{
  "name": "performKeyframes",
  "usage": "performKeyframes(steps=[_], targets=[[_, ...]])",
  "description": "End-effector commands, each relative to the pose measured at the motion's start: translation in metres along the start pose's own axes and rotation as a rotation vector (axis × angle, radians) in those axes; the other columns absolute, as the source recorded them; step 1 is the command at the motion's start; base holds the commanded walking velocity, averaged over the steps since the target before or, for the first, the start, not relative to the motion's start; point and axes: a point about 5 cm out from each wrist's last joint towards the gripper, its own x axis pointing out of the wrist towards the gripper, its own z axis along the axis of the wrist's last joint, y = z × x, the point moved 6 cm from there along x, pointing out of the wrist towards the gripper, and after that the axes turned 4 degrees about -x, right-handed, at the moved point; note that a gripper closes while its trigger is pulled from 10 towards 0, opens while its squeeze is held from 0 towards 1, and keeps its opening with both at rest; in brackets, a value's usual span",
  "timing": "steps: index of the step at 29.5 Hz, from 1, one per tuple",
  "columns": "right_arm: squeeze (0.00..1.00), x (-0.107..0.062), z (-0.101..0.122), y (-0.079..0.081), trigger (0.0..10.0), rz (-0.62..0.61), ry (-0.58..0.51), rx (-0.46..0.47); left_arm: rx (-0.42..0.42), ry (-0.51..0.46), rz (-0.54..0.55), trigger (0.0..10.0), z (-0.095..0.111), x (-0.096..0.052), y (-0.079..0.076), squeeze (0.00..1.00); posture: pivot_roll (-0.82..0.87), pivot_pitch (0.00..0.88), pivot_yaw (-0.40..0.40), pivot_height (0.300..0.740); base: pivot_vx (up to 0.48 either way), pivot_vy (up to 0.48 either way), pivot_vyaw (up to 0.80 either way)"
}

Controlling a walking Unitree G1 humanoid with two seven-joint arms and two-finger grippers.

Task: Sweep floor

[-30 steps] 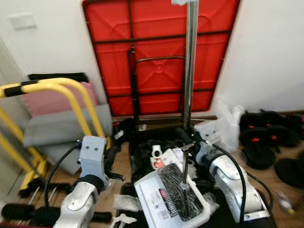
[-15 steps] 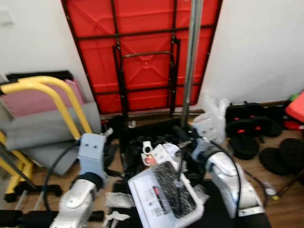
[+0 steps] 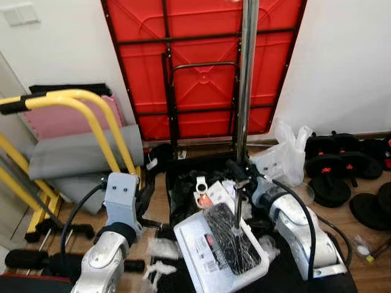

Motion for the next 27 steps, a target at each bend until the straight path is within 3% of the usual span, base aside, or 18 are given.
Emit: performKeyframes(steps=[1,6,15,27], targets=[[0.0,0.0034,0.0162,0.0009,10.0,0.002,-0.057,-0.006,0.014,0.022,0.044,10.0,-0.0049,-0.0017,0.006,0.0,-0.12,0.0,0.022,0.74,-0.259,0.0,0.0],[0.0,0.0044,0.0147,0.0005,10.0,-0.001,-0.048,-0.027,0.015,0.022,0.043,10.0,-0.0045,-0.0014,0.0058,0.0,-0.12,0.0,0.021,0.74,-0.259,0.0,-0.64],[0.0,0.0049,0.0155,0.0002,10.0,-0.003,-0.054,-0.013,0.016,0.02,0.044,10.0,-0.0035,-0.0004,0.0058,0.0,-0.12,0.0,0.022,0.74,-0.256,0.0,0.0],[0.0,0.006,0.0168,-0.0034,10.0,-0.03,-0.056,-0.021,0.037,0.001,0.028,10.0,0.0011,-0.0004,0.0051,0.0,-0.12,0.0,0.022,0.74,0.0,0.0,0.0]])
